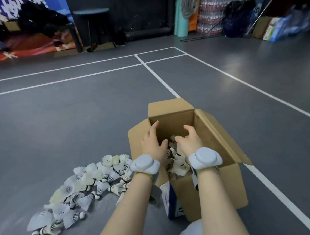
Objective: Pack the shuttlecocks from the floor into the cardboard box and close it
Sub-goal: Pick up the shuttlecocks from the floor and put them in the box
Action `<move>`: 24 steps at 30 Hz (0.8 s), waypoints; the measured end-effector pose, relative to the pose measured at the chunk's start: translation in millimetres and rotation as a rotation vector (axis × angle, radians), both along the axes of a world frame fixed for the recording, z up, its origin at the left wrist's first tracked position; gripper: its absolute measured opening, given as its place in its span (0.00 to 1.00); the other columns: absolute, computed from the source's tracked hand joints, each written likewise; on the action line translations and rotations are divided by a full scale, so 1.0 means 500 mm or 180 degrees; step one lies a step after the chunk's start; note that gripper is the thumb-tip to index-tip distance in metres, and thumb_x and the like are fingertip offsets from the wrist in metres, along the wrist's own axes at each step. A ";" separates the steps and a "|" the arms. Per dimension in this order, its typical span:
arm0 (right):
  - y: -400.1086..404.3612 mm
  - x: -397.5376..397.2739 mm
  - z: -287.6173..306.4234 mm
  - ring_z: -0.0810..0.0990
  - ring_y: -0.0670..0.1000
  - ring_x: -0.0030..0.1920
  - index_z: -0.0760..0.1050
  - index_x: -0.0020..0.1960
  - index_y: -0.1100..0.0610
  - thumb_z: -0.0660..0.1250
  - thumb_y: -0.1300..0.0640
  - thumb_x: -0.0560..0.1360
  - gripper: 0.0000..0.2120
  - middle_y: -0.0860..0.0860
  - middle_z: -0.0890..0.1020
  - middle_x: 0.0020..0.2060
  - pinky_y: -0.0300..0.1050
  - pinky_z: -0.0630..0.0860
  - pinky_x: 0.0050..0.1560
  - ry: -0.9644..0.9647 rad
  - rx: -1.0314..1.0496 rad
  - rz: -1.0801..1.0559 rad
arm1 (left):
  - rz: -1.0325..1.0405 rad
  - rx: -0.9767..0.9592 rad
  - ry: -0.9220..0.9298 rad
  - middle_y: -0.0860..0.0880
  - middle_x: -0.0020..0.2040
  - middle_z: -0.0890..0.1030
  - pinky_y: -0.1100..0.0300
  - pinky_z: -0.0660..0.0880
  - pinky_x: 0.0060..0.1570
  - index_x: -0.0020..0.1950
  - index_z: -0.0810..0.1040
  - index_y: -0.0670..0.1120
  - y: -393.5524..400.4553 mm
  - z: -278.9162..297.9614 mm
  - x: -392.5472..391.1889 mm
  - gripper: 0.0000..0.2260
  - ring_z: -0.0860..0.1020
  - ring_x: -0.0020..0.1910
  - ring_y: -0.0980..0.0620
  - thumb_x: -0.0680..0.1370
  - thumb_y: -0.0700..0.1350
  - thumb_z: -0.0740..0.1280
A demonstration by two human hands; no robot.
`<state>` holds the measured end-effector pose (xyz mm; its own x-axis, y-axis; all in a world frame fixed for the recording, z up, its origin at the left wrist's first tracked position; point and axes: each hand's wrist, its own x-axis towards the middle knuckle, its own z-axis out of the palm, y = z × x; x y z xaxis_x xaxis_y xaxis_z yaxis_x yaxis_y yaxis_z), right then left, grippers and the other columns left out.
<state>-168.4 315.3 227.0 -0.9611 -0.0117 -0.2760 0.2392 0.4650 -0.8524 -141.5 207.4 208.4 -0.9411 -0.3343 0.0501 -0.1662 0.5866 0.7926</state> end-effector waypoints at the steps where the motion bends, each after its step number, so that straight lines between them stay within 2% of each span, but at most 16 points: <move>1: -0.007 0.002 0.002 0.75 0.57 0.59 0.60 0.73 0.49 0.62 0.56 0.76 0.26 0.54 0.76 0.62 0.48 0.71 0.59 -0.0047 -0.0035 -0.0003 | 0.0013 0.0009 -0.0028 0.43 0.69 0.68 0.51 0.63 0.67 0.75 0.57 0.49 -0.007 0.002 0.004 0.28 0.66 0.68 0.43 0.77 0.41 0.63; 4: -0.035 0.012 0.009 0.74 0.57 0.60 0.63 0.72 0.53 0.63 0.56 0.76 0.25 0.54 0.75 0.63 0.42 0.67 0.54 -0.0131 -0.0037 0.0036 | 0.0099 0.0109 -0.0082 0.43 0.70 0.66 0.50 0.64 0.68 0.74 0.59 0.47 -0.035 0.012 0.020 0.27 0.65 0.70 0.44 0.77 0.39 0.63; 6: -0.060 0.023 0.015 0.74 0.58 0.62 0.63 0.71 0.54 0.62 0.56 0.76 0.24 0.55 0.75 0.64 0.44 0.69 0.59 -0.0156 0.0043 0.0122 | 0.0195 0.0202 -0.0074 0.43 0.70 0.66 0.50 0.66 0.67 0.73 0.59 0.47 -0.057 0.027 0.032 0.26 0.66 0.69 0.45 0.77 0.39 0.63; 8: -0.093 0.038 0.024 0.75 0.58 0.57 0.64 0.70 0.55 0.62 0.56 0.76 0.23 0.55 0.76 0.62 0.44 0.70 0.54 -0.0142 0.0061 0.0216 | 0.0285 0.0153 -0.0047 0.45 0.69 0.68 0.50 0.68 0.66 0.72 0.60 0.47 -0.083 0.045 0.048 0.25 0.67 0.67 0.45 0.77 0.39 0.63; 10: -0.134 0.054 0.032 0.75 0.57 0.50 0.65 0.68 0.56 0.61 0.57 0.76 0.21 0.56 0.77 0.60 0.43 0.67 0.47 -0.0118 0.0064 0.0334 | 0.0340 -0.0061 -0.0060 0.45 0.68 0.69 0.51 0.69 0.63 0.71 0.61 0.48 -0.114 0.060 0.072 0.24 0.67 0.66 0.44 0.77 0.39 0.62; 13: -0.210 0.088 0.038 0.76 0.58 0.55 0.68 0.66 0.57 0.62 0.57 0.76 0.19 0.57 0.77 0.59 0.43 0.66 0.47 -0.0183 0.0054 0.0604 | 0.0441 -0.0552 -0.0170 0.46 0.66 0.70 0.50 0.68 0.62 0.70 0.63 0.48 -0.176 0.084 0.116 0.21 0.66 0.66 0.43 0.77 0.39 0.60; 15: -0.260 0.117 0.034 0.76 0.56 0.52 0.70 0.62 0.56 0.62 0.56 0.76 0.15 0.57 0.78 0.53 0.42 0.65 0.44 -0.0230 0.0036 0.0825 | 0.0481 -0.0612 -0.0246 0.46 0.64 0.73 0.50 0.69 0.62 0.67 0.67 0.47 -0.225 0.102 0.150 0.17 0.68 0.64 0.44 0.78 0.40 0.59; 17: -0.309 0.150 0.023 0.73 0.53 0.46 0.72 0.52 0.54 0.62 0.54 0.76 0.06 0.55 0.78 0.47 0.42 0.65 0.39 -0.0268 -0.0008 0.1055 | 0.0547 -0.0437 -0.0187 0.47 0.59 0.77 0.54 0.71 0.59 0.62 0.71 0.47 -0.279 0.116 0.195 0.13 0.74 0.59 0.47 0.78 0.42 0.60; 18: -0.332 0.166 0.015 0.73 0.53 0.45 0.72 0.49 0.53 0.61 0.53 0.77 0.05 0.55 0.79 0.47 0.42 0.67 0.38 -0.0264 0.0048 0.1183 | 0.0648 -0.0365 -0.0141 0.48 0.57 0.78 0.55 0.72 0.58 0.60 0.73 0.47 -0.307 0.116 0.223 0.12 0.75 0.56 0.48 0.78 0.43 0.61; 20: -0.372 0.201 -0.002 0.76 0.55 0.45 0.74 0.47 0.55 0.59 0.52 0.77 0.08 0.59 0.82 0.49 0.44 0.70 0.44 -0.0253 0.0327 0.1493 | 0.0942 -0.0313 -0.0160 0.49 0.53 0.79 0.55 0.74 0.56 0.58 0.75 0.48 -0.371 0.097 0.288 0.10 0.77 0.53 0.49 0.78 0.44 0.60; 22: -0.408 0.230 -0.017 0.79 0.57 0.46 0.75 0.46 0.60 0.58 0.53 0.77 0.11 0.62 0.82 0.51 0.46 0.73 0.48 -0.0241 0.0645 0.1772 | 0.1278 -0.0344 -0.0418 0.49 0.54 0.80 0.55 0.74 0.54 0.57 0.75 0.48 -0.439 0.053 0.360 0.10 0.77 0.52 0.48 0.78 0.44 0.59; 24: -0.444 0.253 -0.027 0.80 0.60 0.51 0.77 0.51 0.63 0.58 0.55 0.77 0.14 0.61 0.82 0.48 0.47 0.75 0.49 -0.0237 0.0953 0.2087 | 0.1572 -0.0363 -0.0879 0.47 0.56 0.79 0.55 0.74 0.53 0.60 0.73 0.46 -0.503 -0.010 0.430 0.12 0.77 0.54 0.45 0.78 0.43 0.58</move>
<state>-42.1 93.3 213.8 -0.7608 -0.4930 -0.4222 -0.1166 0.7437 -0.6583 73.7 -44.1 203.4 -0.6582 -0.7442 -0.1138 -0.6338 0.4661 0.6173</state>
